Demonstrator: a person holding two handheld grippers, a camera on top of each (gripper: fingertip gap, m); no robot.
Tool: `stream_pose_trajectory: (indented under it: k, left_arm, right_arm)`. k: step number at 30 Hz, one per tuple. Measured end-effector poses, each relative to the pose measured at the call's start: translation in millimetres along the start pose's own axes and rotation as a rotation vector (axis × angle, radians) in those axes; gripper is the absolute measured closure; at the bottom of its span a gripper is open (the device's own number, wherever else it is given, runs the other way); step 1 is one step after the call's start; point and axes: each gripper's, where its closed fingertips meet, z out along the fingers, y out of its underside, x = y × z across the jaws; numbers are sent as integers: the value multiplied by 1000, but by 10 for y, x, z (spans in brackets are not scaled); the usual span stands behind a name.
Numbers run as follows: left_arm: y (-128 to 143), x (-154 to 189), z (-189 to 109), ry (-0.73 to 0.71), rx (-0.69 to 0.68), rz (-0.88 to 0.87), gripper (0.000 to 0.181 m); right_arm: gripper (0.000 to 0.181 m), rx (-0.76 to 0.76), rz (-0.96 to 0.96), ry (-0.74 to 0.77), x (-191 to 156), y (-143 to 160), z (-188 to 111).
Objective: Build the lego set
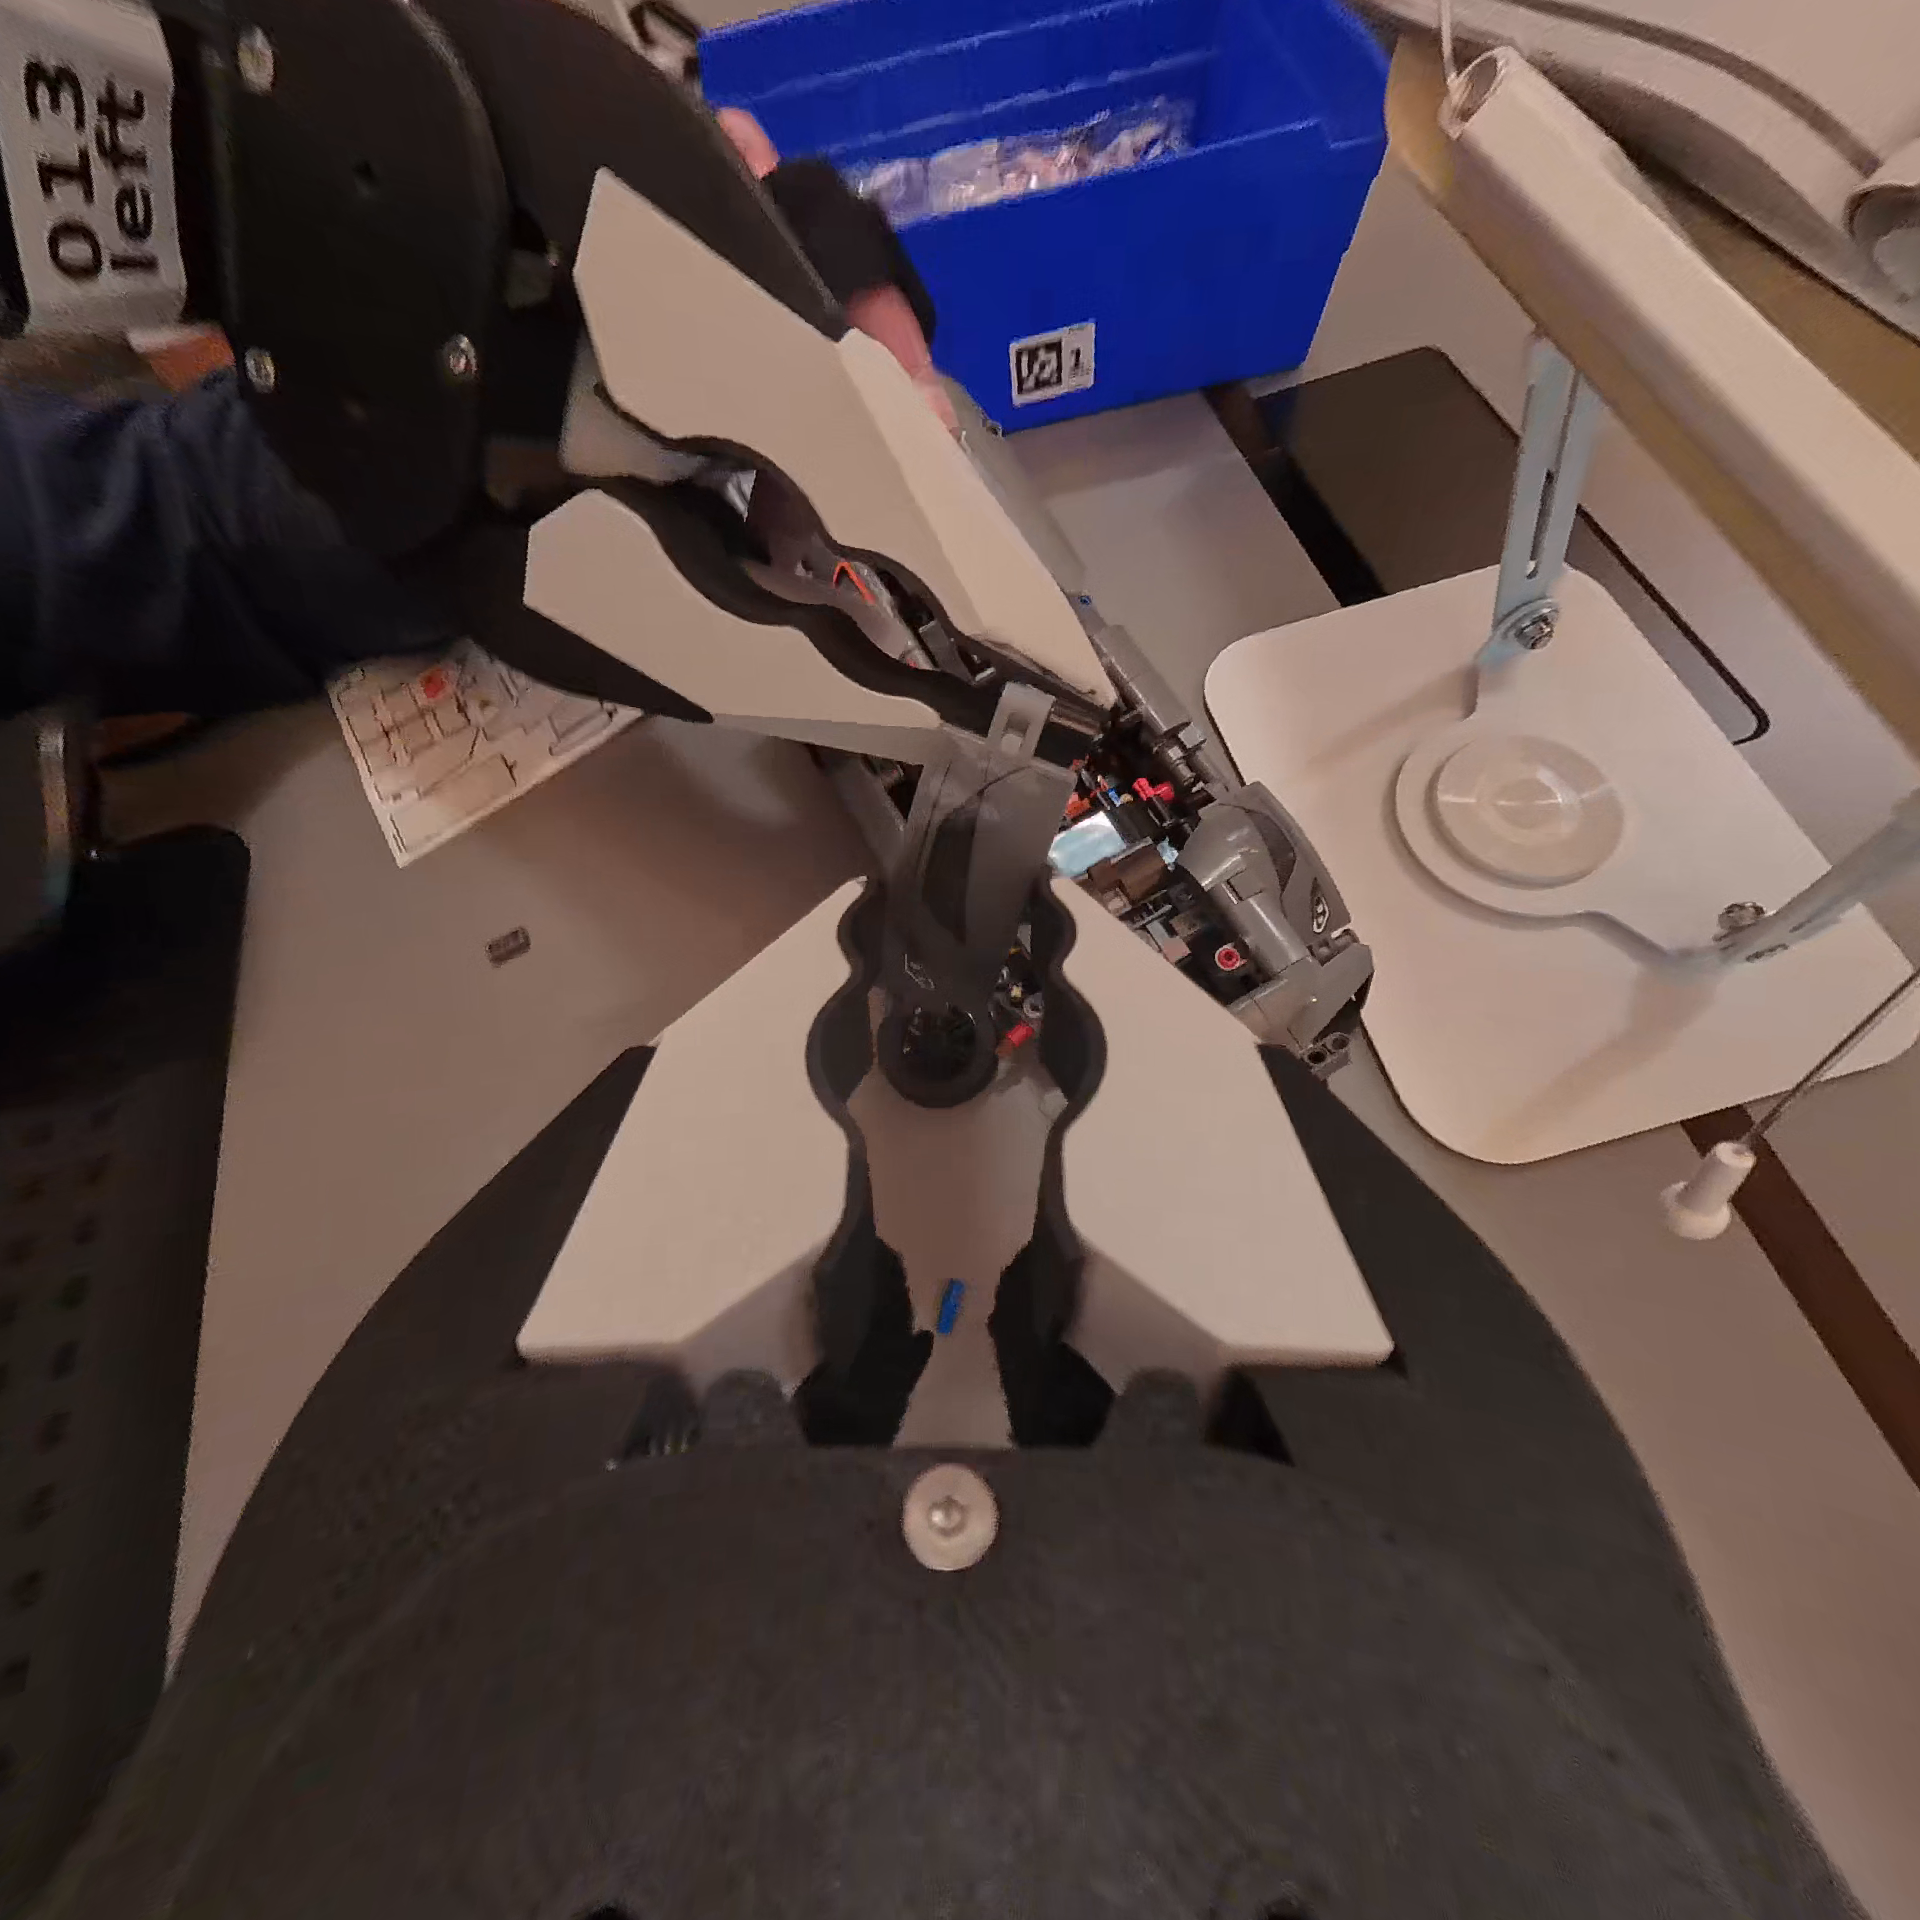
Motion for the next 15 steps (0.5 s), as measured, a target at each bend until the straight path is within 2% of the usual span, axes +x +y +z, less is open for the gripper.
stream_pose_trajectory:
  k: [2,4,5,7,9,10,11,13,15]
  left_arm:
    - [73,49,2,86,-24,-3,175]
    - [177,192,-33,241,-55,1,169]
    - [258,183,-51,277,-91,-26,159]
    - [354,273,-153,410,-106,-56,164]
    - [553,286,-223,458,-201,-59,156]
    - [632,383,-297,531,-245,-63,153]
    - [688,442,-343,566,-277,-79,145]
    - [790,471,-358,546,-327,-78,139]
    - [793,580,-351,556,-308,-114,135]
  right_arm:
    - [159,-70,-37,4,22,41,-5]
    - [159,-189,-92,-8,34,159,14]
    - [159,-246,-117,-2,64,219,28]
    - [160,-362,-171,-30,63,363,70]
    - [160,-448,-267,-53,35,482,131]
    - [160,-489,-303,-81,-12,544,166]
    - [160,-534,-341,-85,-24,606,200]
    - [160,-615,-413,-88,-41,723,270]
    - [160,-669,-454,-95,-47,803,351]
